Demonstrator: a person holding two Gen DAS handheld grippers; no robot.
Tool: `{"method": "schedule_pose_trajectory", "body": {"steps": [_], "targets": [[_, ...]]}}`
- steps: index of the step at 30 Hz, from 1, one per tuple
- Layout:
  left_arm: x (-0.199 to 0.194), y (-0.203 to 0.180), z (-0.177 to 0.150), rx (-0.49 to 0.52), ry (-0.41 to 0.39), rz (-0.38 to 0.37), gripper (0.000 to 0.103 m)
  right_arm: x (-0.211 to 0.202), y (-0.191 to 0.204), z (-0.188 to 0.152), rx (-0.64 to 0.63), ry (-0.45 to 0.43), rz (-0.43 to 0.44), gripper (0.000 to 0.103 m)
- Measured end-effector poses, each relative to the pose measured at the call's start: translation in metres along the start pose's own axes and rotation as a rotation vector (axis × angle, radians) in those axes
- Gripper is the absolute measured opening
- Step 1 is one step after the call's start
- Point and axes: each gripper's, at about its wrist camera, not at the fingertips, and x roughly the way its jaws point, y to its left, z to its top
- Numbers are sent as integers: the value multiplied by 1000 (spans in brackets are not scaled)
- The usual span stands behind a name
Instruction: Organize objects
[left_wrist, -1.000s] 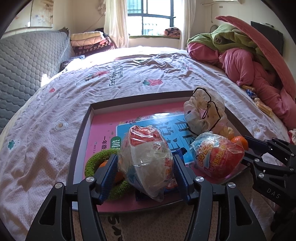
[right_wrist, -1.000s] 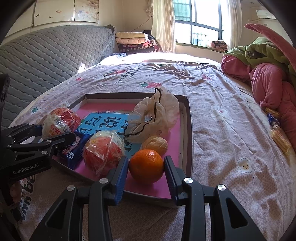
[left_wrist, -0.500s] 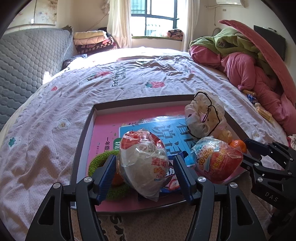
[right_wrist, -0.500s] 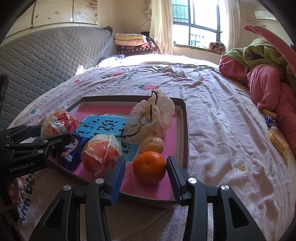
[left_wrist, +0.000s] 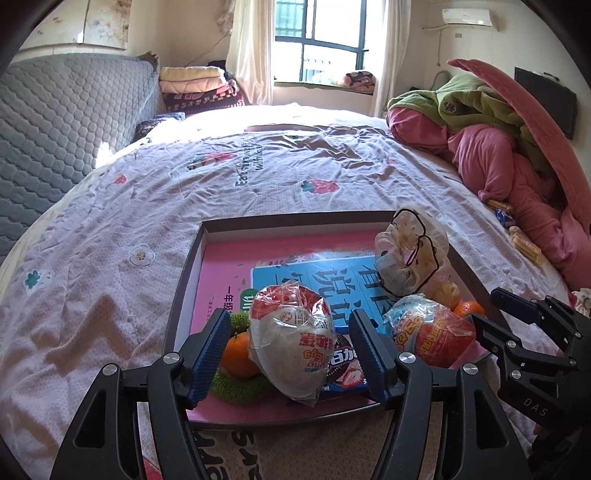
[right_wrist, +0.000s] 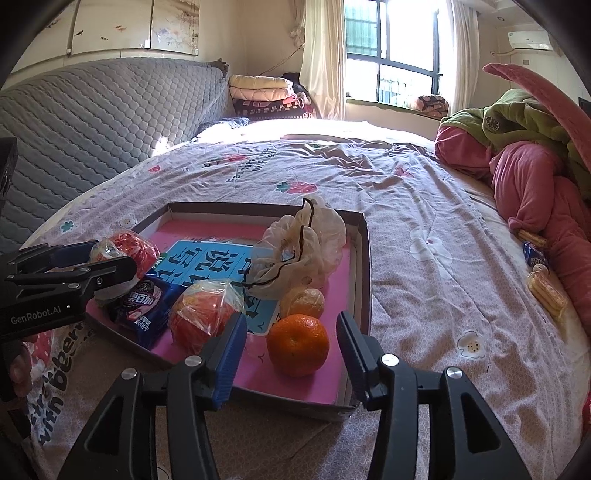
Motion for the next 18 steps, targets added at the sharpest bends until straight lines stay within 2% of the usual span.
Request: {"method": "schedule_pose_trajectory", "body": {"steps": [6, 13, 18], "targets": [[-12, 6, 4, -30, -19, 5, 71, -9, 8, 3, -31, -39, -2, 54], [-31, 12, -2, -38, -41, 45, 74, -26, 22, 9, -75, -100, 1, 65], [-40, 12, -7, -51, -43, 54, 75, -41, 30, 12, -98, -149, 3, 69]]}}
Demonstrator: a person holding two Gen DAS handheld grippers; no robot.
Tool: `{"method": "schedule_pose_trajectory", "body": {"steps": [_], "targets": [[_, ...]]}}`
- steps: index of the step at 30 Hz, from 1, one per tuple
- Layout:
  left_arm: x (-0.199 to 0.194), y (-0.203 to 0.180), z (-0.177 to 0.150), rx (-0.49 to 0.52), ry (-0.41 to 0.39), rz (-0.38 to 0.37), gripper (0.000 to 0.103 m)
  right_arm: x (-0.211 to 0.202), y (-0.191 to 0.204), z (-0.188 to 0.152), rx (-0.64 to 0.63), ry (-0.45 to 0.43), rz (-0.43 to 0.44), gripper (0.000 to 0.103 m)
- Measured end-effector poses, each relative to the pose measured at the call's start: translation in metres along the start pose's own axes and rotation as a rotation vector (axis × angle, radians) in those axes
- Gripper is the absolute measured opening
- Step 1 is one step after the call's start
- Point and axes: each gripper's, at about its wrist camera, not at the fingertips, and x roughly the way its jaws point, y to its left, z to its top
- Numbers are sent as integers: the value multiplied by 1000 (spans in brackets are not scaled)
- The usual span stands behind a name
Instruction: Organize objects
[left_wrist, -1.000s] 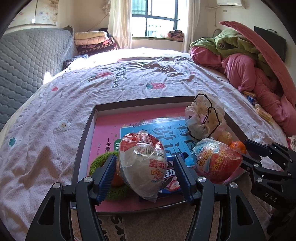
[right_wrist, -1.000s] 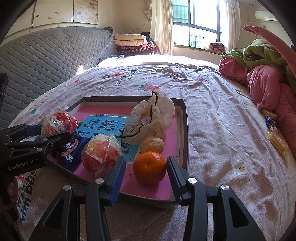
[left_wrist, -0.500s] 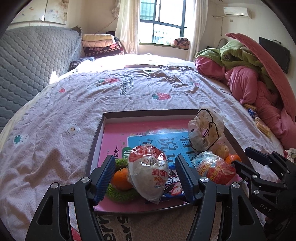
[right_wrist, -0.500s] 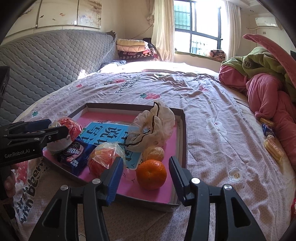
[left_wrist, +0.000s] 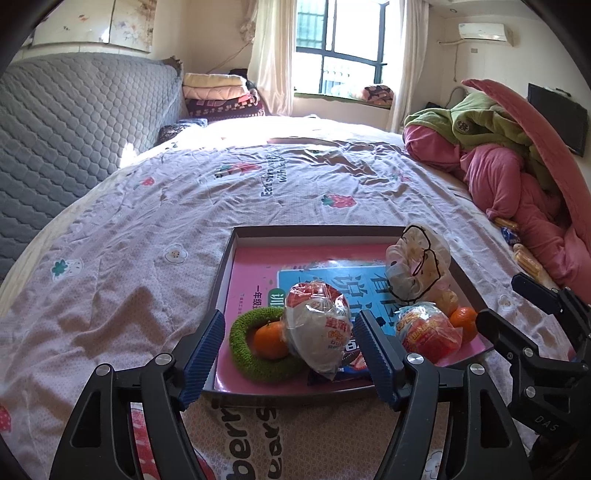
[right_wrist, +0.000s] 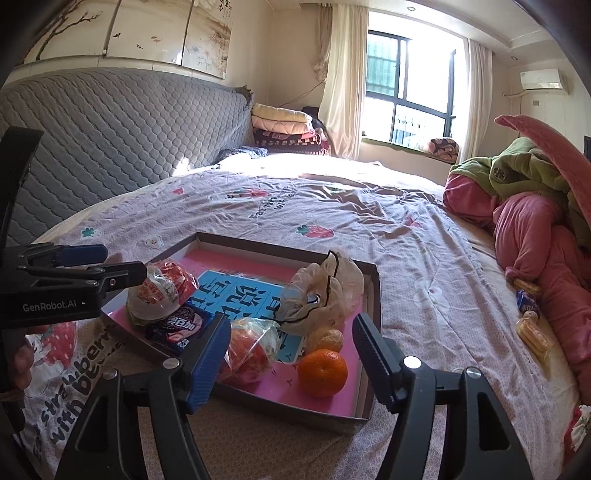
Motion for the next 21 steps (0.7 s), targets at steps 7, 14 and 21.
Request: {"method": "schedule_pose_trajectory", "body": {"steps": [7, 14, 21], "targets": [[-16, -5, -12, -10, -12, 8, 77, -11, 1, 2, 27, -19, -5, 74], [-29, -8, -22, -14, -12, 18, 77, -27, 2, 2, 61, -43, -5, 77], [-43, -11, -28, 10, -29, 38, 77, -43, 2, -1, 99, -54, -5, 78]]}}
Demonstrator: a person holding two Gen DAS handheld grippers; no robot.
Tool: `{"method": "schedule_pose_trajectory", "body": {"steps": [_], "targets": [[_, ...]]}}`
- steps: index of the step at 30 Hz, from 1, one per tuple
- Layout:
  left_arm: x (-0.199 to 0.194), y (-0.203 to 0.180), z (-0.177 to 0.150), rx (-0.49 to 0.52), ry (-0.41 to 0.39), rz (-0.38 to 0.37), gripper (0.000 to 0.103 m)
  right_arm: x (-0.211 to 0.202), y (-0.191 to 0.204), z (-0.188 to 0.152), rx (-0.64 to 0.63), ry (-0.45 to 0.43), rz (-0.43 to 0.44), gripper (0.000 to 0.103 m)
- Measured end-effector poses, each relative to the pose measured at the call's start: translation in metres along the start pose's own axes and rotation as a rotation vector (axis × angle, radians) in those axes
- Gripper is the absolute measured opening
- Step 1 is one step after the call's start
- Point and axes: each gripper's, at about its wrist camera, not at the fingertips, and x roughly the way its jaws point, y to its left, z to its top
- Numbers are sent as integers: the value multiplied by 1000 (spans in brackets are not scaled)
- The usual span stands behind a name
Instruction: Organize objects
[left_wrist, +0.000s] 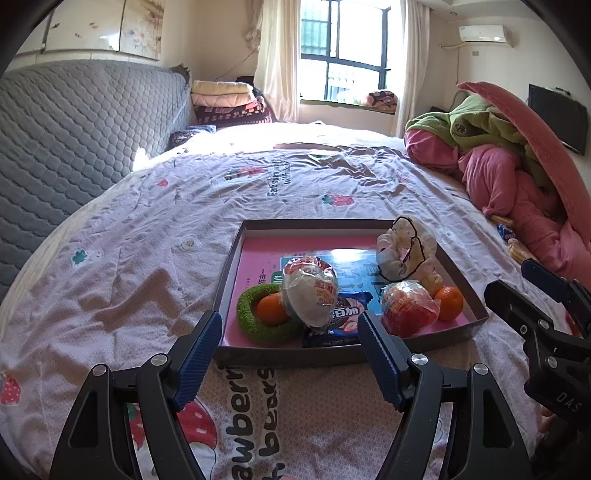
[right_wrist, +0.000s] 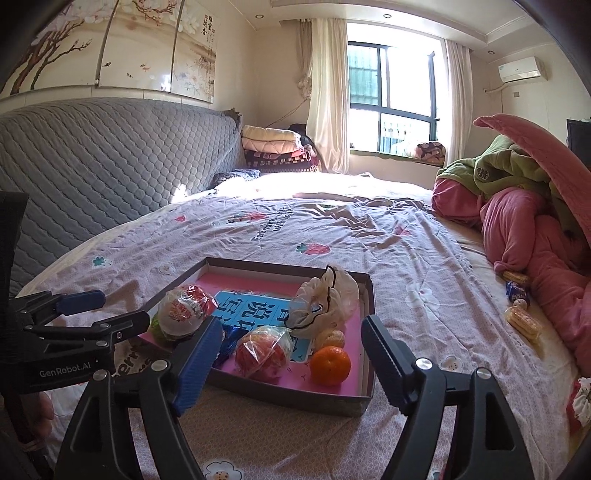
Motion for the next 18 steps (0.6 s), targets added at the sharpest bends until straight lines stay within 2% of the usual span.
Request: {"method": "schedule_pose_trajectory", "body": {"steps": [12, 18], "targets": [[-22, 3, -9, -12, -11, 11, 77, -18, 10, -7, 2, -7, -11, 79], [-28, 1, -14, -8, 10, 1, 77, -24, 14, -9, -2, -8, -15, 85]]}}
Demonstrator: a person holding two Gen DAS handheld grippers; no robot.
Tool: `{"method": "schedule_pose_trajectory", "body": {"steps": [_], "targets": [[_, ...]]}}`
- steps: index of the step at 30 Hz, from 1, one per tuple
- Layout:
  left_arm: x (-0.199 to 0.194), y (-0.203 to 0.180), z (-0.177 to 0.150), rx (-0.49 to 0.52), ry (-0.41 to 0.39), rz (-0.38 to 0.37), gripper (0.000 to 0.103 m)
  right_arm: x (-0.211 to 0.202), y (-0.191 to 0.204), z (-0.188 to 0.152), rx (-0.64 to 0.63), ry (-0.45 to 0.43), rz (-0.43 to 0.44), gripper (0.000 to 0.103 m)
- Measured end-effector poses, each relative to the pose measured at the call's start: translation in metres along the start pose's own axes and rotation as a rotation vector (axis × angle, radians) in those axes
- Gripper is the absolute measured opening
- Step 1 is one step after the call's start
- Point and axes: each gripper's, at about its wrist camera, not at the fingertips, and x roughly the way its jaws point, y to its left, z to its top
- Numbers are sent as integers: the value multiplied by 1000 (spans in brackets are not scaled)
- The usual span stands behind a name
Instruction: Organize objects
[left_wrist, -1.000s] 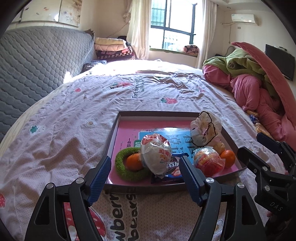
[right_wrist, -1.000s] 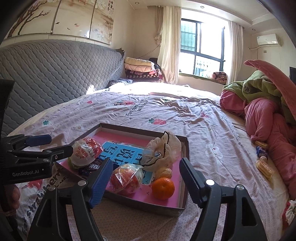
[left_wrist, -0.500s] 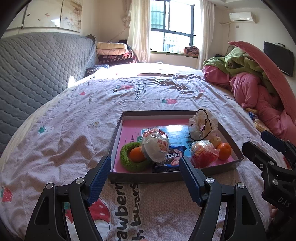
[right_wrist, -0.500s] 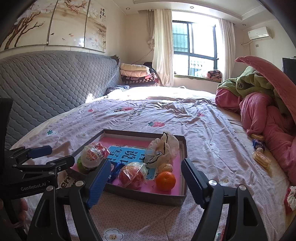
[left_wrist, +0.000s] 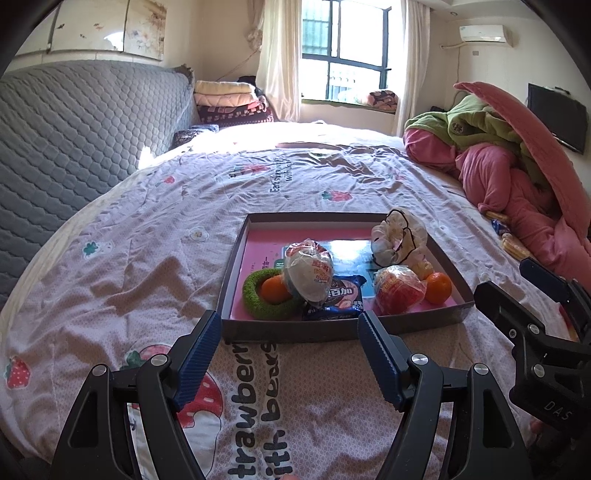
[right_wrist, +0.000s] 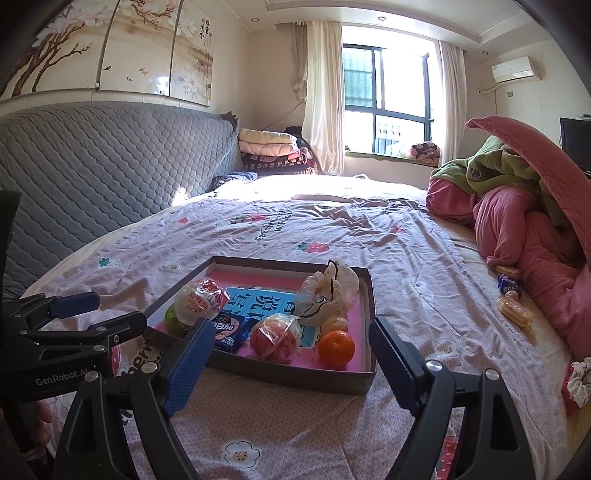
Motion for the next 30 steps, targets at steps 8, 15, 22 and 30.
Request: {"method": "schedule_pose_trajectory", "body": {"steps": [8, 15, 22, 30], "targets": [[-2, -3, -6, 7, 22, 3, 77, -7, 4, -4, -6, -1, -10, 86], [-3, -4, -10, 15, 27, 16, 77, -8, 9, -9, -10, 10, -10, 86], [-1, -1, -14, 6, 38, 23, 77, -9, 14, -14, -17, 21, -13, 86], [3, -3, -21, 10, 45, 28, 77, -5, 16, -21, -17, 39, -16, 86]]}}
